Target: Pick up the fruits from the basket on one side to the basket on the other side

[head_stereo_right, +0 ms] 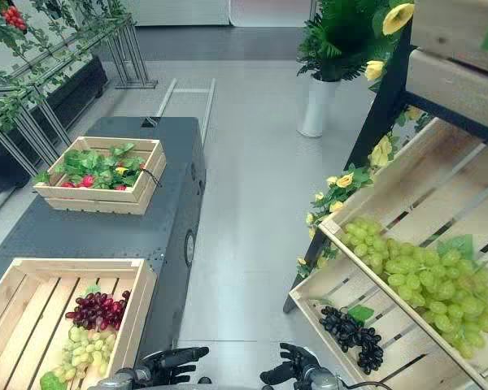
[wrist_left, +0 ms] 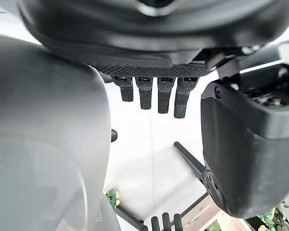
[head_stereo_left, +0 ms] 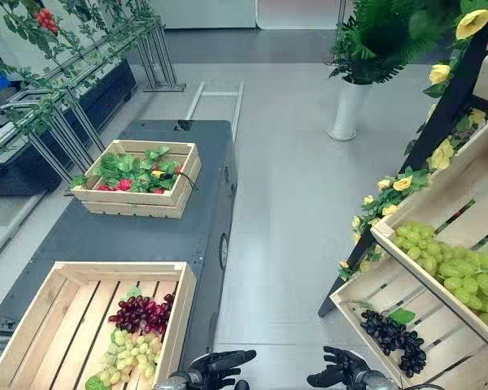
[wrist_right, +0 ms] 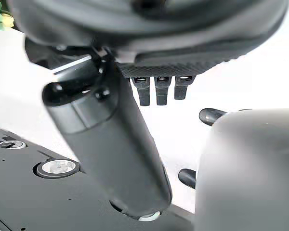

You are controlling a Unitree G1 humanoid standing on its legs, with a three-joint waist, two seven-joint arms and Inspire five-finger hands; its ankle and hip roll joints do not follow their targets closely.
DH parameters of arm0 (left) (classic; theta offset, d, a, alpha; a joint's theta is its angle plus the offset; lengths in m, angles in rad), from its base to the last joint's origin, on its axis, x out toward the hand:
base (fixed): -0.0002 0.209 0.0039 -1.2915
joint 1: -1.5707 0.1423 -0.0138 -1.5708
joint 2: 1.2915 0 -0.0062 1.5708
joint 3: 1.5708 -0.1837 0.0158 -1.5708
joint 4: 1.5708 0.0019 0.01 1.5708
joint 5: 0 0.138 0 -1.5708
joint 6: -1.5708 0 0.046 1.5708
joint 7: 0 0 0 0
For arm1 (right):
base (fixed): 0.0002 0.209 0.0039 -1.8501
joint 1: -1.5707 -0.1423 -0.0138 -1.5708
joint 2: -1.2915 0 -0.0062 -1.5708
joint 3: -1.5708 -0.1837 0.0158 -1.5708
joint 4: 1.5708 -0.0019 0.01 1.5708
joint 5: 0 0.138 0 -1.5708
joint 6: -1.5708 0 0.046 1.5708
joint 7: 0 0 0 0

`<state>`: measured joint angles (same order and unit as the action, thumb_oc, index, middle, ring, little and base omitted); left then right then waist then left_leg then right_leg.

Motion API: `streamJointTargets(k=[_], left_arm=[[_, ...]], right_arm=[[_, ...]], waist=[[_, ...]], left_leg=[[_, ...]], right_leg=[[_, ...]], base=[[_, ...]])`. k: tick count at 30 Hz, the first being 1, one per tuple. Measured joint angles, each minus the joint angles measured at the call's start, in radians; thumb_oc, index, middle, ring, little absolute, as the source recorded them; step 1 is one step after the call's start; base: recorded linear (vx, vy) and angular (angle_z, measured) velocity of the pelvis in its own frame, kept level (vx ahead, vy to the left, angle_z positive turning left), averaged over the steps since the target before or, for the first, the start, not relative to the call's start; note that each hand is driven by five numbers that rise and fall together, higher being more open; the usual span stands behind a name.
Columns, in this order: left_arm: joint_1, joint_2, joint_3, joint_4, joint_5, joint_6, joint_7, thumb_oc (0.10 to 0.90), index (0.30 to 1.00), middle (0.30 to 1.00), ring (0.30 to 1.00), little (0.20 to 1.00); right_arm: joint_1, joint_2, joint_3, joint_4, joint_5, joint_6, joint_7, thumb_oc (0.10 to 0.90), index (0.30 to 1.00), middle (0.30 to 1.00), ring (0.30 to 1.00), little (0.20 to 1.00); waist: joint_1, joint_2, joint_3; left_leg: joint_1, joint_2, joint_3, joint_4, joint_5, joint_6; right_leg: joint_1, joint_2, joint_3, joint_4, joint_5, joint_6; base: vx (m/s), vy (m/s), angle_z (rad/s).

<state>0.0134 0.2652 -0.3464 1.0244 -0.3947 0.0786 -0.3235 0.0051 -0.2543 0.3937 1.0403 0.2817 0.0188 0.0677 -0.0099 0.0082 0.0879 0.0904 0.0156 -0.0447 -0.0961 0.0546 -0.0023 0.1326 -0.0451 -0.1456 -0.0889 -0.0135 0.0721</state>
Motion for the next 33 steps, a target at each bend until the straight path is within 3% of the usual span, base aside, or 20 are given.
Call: streamJointTargets(k=[10,14,17,20,26,33], left_arm=[[0.000,0.001,0.000,-0.015,-0.006,-0.001,-0.012,0.800,0.900,0.900,0.900,0.900],[0.015,0.008,0.008,-0.137,-0.073,-0.003,0.013,0.800,0.900,0.900,0.900,0.900],[0.018,0.025,0.004,-0.254,-0.074,-0.043,0.043,0.800,0.900,0.900,0.900,0.900],[0.015,0.056,0.017,-0.387,-0.073,-0.097,0.106,0.800,0.900,0.900,0.900,0.900],[0.016,0.080,0.169,-0.516,-0.059,-0.161,0.237,0.800,0.900,0.900,0.900,0.900],[0.021,0.185,0.243,-0.584,0.117,-0.196,0.398,0.800,0.900,0.900,0.900,0.900]], right_arm=[[-0.001,0.000,0.000,0.000,0.000,0.008,0.000,0.800,0.900,0.900,0.900,0.900],[0.002,-0.002,0.002,-0.024,0.000,0.036,0.000,0.800,0.900,0.900,0.900,0.900],[0.003,-0.003,0.002,-0.039,0.000,0.043,0.000,0.800,0.900,0.900,0.900,0.900],[0.006,-0.009,-0.001,-0.048,0.000,0.045,0.000,0.800,0.900,0.900,0.900,0.900],[0.040,-0.010,-0.034,-0.104,0.000,0.043,0.000,0.800,0.900,0.900,0.900,0.900],[0.064,-0.012,-0.051,-0.101,-0.011,0.017,0.000,0.800,0.900,0.900,0.900,0.900]], waist=[[0.001,0.000,0.000],[0.005,-0.002,0.003],[0.013,-0.001,0.015],[0.022,0.002,0.027],[0.033,0.007,0.041],[0.058,0.005,0.050]], left_leg=[[-0.001,0.000,-0.003,0.000,0.001,-0.001],[-0.001,0.000,-0.003,0.000,0.001,-0.001],[-0.001,0.000,-0.004,0.000,0.002,-0.002],[-0.003,0.000,-0.005,0.000,0.002,-0.002],[-0.006,0.001,-0.010,0.000,0.002,-0.003],[-0.016,0.000,-0.034,0.002,0.006,-0.007]], right_leg=[[0.001,0.000,-0.003,0.000,0.000,0.000],[0.000,0.000,-0.003,0.000,0.000,0.000],[0.000,0.000,-0.003,0.000,0.000,0.000],[-0.001,0.001,-0.004,0.000,0.000,0.000],[-0.001,0.002,-0.011,0.000,-0.003,-0.003],[0.000,0.005,-0.035,0.000,-0.006,-0.004]], base=[[0.01,0.021,0.00],[0.00,0.000,0.00],[0.00,0.000,0.00],[0.00,0.000,0.00],[0.02,0.008,0.03],[0.01,0.018,0.10]])
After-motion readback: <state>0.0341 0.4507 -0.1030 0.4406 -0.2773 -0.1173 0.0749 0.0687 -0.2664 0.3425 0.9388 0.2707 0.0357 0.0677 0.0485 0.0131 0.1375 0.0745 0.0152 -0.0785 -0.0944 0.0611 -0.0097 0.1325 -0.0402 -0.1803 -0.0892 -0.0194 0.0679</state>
